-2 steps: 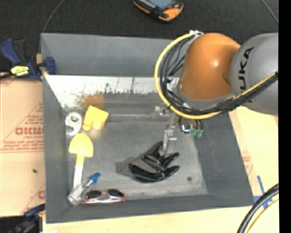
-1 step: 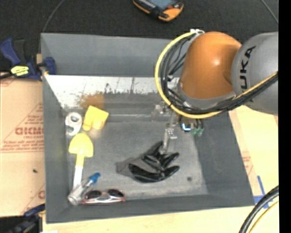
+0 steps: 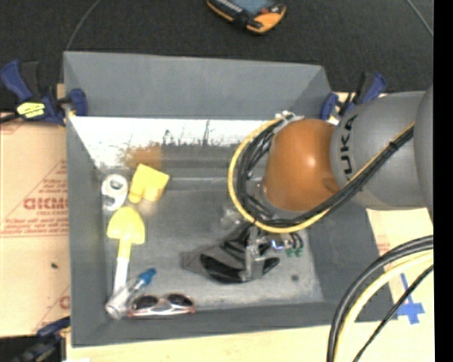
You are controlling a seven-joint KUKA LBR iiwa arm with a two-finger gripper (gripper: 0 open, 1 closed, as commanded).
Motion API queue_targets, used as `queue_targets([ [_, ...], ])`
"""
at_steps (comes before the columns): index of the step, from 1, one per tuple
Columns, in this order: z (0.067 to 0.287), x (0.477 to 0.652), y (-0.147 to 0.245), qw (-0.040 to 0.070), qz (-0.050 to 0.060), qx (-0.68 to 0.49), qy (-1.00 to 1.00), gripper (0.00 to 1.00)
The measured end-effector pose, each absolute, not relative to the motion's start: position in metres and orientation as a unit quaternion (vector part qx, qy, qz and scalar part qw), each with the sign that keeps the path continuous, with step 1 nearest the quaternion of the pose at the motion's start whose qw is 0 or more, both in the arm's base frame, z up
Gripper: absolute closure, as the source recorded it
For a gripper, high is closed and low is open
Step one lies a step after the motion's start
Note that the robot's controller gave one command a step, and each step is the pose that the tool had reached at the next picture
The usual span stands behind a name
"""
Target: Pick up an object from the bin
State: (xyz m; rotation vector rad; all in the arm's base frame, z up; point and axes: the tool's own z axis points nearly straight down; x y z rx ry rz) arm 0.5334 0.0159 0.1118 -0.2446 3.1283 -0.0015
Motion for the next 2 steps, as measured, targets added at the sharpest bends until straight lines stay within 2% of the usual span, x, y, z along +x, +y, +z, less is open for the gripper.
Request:
queue_targets([
  [1, 0.155, 0.517, 0.026, 0.001, 0.000, -0.143, 0.990, 0.00],
  [2, 0.105, 0.519, 0.021, 0.000, 0.000, -0.040, 0.999, 0.00],
])
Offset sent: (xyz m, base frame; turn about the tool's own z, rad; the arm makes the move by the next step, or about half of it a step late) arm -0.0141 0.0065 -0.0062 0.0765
